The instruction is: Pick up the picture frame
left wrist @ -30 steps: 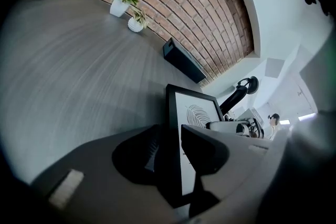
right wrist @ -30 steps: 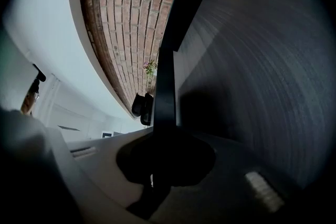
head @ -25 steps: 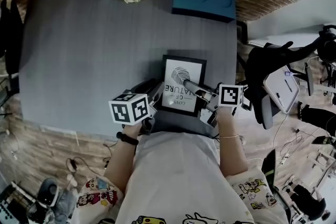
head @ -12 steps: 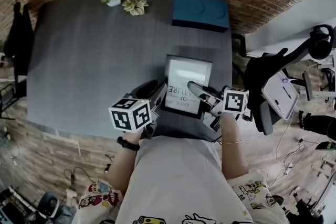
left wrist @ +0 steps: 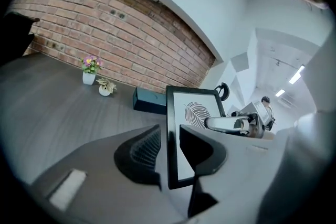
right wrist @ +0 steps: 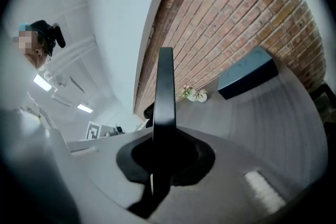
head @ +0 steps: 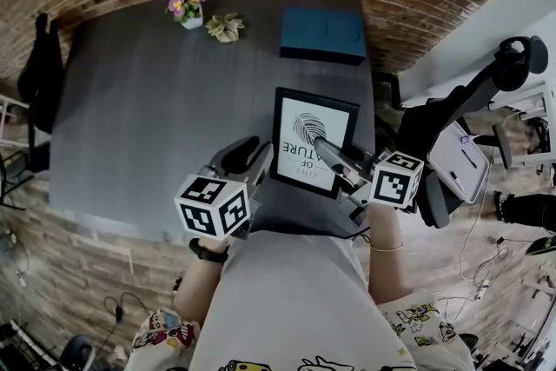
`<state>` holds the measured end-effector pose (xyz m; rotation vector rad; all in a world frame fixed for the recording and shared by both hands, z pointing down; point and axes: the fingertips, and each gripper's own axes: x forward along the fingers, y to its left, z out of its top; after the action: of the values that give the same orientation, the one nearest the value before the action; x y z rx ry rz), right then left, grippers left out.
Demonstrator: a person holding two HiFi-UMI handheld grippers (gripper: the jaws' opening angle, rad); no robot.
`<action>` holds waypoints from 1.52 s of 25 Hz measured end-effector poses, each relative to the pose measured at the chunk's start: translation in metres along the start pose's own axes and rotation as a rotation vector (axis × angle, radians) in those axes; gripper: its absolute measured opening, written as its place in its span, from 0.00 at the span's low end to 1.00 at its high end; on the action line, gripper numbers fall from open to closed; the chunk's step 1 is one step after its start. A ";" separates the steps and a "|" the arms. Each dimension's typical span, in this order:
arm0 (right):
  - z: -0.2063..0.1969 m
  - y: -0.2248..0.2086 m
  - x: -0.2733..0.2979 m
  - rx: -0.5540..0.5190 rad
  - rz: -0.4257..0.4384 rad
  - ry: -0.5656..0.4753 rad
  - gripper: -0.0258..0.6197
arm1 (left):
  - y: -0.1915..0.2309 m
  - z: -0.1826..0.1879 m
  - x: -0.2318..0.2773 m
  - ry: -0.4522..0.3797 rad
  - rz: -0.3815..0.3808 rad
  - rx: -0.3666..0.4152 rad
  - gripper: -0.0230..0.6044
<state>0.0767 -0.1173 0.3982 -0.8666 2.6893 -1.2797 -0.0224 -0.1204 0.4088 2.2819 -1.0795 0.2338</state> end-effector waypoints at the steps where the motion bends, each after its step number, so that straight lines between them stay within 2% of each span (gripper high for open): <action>1: 0.003 0.006 -0.002 -0.034 -0.009 -0.005 0.06 | -0.004 0.004 -0.004 -0.014 -0.002 0.016 0.24; 7: 0.020 0.041 -0.019 -0.240 -0.077 -0.064 0.06 | -0.027 0.029 -0.028 -0.098 -0.005 0.123 0.22; 13: 0.034 0.060 -0.040 -0.420 -0.207 -0.145 0.06 | -0.040 0.038 -0.047 -0.165 0.020 0.226 0.17; 19: 0.045 0.063 -0.062 -0.590 -0.365 -0.196 0.06 | -0.040 0.038 -0.057 -0.185 0.054 0.265 0.11; 26: 0.051 0.059 -0.071 -0.743 -0.482 -0.217 0.06 | -0.033 0.043 -0.055 -0.205 0.100 0.298 0.07; 31: 0.052 0.054 -0.074 -0.797 -0.534 -0.233 0.06 | -0.031 0.042 -0.050 -0.197 0.117 0.337 0.06; 38: 0.045 0.042 -0.077 -0.755 -0.537 -0.236 0.06 | -0.024 0.035 -0.050 -0.187 0.140 0.351 0.06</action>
<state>0.1335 -0.0892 0.3229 -1.7576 2.8228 -0.0830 -0.0404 -0.0970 0.3504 2.5798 -1.3898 0.2893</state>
